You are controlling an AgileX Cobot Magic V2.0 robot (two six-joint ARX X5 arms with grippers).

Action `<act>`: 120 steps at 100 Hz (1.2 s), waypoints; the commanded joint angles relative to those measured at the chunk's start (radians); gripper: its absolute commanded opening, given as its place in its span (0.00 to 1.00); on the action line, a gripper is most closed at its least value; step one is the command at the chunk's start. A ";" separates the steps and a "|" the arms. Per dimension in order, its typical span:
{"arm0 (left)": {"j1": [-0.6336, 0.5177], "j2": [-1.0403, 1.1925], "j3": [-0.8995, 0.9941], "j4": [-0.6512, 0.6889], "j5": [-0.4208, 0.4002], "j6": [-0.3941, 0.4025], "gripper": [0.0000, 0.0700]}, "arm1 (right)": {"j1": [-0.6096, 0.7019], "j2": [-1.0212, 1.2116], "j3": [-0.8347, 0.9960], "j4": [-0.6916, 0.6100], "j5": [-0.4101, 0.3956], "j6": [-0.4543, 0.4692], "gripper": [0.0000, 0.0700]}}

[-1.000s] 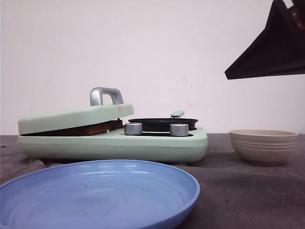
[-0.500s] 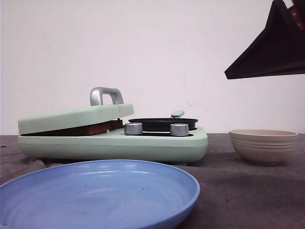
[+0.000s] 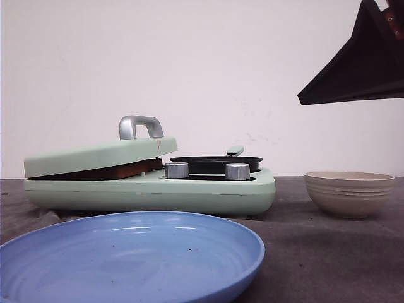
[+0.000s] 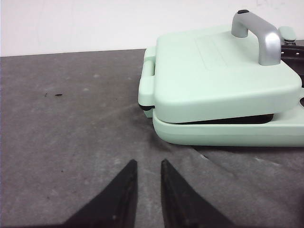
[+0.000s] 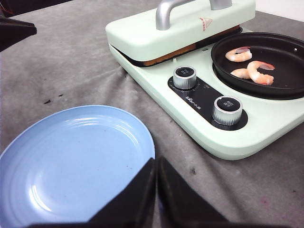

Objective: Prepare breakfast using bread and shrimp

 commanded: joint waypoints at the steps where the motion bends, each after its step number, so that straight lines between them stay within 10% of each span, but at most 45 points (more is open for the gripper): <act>1: 0.000 0.000 -0.018 -0.005 0.004 0.013 0.00 | 0.006 0.003 0.005 0.007 0.002 0.007 0.01; 52: 0.000 0.000 -0.018 -0.005 0.003 0.013 0.00 | -0.265 -0.354 -0.031 -0.258 0.189 -0.306 0.01; 120: 0.000 0.000 -0.017 -0.007 0.001 0.013 0.00 | -0.454 -0.650 -0.299 -0.208 0.215 -0.233 0.01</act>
